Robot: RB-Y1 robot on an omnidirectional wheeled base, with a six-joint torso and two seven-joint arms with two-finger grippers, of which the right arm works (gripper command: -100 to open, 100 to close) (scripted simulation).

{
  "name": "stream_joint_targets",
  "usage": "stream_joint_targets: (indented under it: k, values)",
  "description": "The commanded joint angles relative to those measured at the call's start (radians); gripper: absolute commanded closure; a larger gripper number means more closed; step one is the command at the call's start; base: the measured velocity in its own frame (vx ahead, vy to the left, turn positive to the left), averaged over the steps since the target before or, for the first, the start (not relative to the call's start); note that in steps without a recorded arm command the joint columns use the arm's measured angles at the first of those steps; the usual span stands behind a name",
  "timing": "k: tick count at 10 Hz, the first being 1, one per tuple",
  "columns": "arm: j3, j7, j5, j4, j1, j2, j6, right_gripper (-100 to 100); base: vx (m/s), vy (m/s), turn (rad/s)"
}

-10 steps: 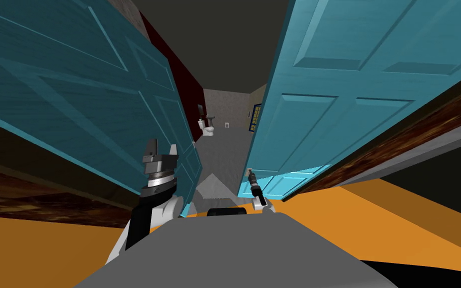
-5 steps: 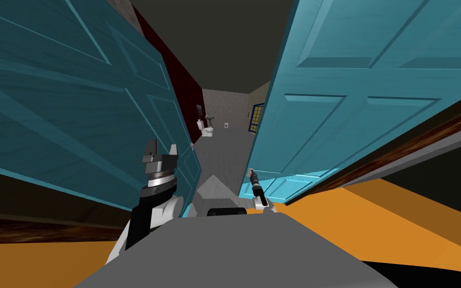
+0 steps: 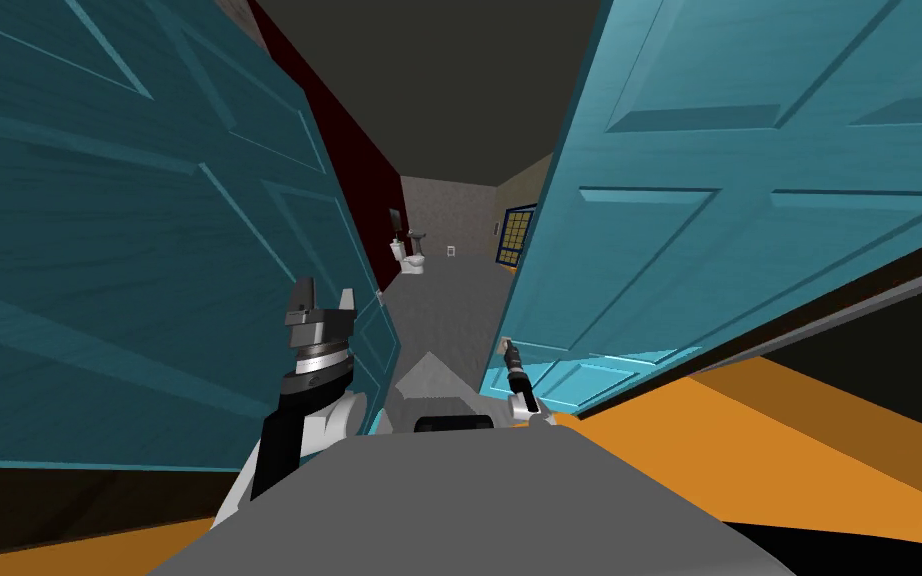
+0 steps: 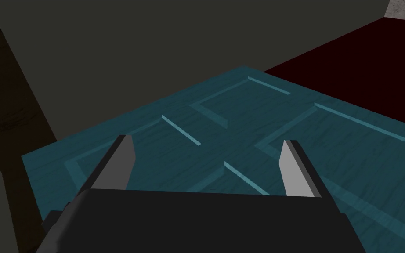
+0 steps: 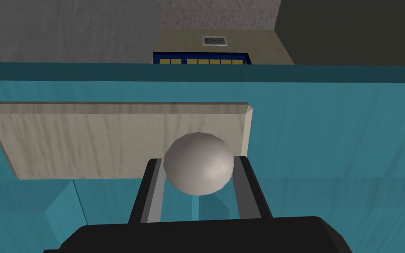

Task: Push the door open

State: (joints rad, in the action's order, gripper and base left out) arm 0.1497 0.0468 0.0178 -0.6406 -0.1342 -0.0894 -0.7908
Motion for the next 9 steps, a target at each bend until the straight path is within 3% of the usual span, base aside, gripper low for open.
stream_joint_targets:
  k: [1, 7, 9]
  values:
    - [0.030, -0.004, 0.003, -0.015, 0.006, -0.009, 0.002, 100, 0.140, 0.057, -0.037]
    - [0.105, -0.016, -0.003, -0.018, 0.009, 0.000, 0.006, 100, 0.136, 0.050, -0.034]
    - [0.105, -0.016, -0.003, -0.018, 0.009, 0.000, 0.006, 100, 0.084, 0.014, -0.010]
